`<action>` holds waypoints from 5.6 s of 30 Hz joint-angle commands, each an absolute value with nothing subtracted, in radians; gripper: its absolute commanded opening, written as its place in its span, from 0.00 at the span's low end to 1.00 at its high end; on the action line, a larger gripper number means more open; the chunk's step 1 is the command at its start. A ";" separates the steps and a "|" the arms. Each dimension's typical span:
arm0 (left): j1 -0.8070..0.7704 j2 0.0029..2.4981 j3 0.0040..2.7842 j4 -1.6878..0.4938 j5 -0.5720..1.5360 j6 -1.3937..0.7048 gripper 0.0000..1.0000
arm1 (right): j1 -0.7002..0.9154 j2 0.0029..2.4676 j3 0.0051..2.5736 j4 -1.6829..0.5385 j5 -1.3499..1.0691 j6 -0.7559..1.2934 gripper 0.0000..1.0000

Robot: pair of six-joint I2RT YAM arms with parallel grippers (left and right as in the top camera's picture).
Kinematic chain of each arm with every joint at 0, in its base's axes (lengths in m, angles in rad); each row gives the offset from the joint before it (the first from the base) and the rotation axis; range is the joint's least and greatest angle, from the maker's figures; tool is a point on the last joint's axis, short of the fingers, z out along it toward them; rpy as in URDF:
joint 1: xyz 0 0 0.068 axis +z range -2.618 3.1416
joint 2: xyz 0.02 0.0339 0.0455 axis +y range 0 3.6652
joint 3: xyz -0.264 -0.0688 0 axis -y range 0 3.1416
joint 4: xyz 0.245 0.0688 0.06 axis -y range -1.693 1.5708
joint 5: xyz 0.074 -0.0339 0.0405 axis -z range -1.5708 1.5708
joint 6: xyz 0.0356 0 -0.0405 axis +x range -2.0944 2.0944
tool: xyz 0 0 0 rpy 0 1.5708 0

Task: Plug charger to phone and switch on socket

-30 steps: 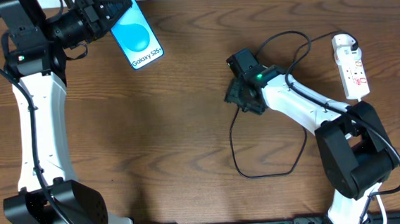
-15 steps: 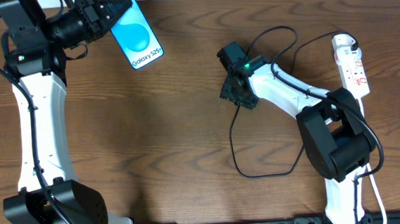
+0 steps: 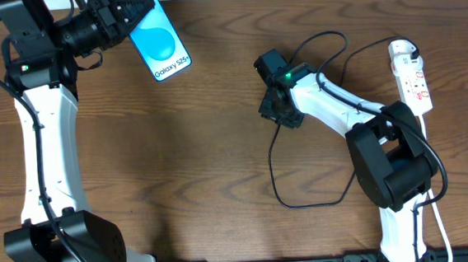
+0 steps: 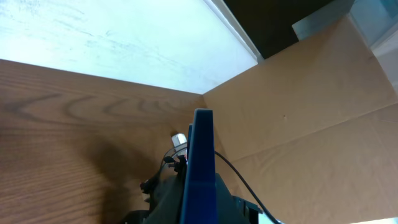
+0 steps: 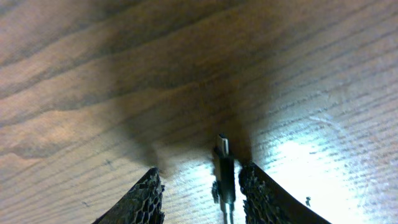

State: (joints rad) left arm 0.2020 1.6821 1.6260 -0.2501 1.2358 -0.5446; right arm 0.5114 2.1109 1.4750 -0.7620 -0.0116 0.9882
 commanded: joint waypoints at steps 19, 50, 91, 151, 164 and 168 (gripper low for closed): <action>0.207 1.682 1.636 -0.241 1.272 -0.531 0.08 | 0.536 2.178 1.446 -0.774 -0.001 1.024 0.01; 0.207 1.682 1.636 -0.120 1.302 -0.636 0.08 | 0.442 2.177 1.446 0.195 -1.433 0.487 0.01; 0.203 1.682 1.636 0.073 1.293 -0.760 0.07 | 0.498 2.177 1.446 1.575 -1.333 1.661 0.01; 0.146 1.719 1.633 0.004 1.272 -0.753 0.07 | 0.503 2.177 1.446 1.575 -1.244 1.615 0.01; 0.139 1.719 1.633 0.005 1.307 -0.753 0.07 | 0.499 2.177 1.446 1.575 -1.255 1.607 0.01; 0.139 1.719 1.633 0.005 1.322 -0.753 0.07 | 0.495 2.177 1.446 1.575 -1.255 1.607 0.01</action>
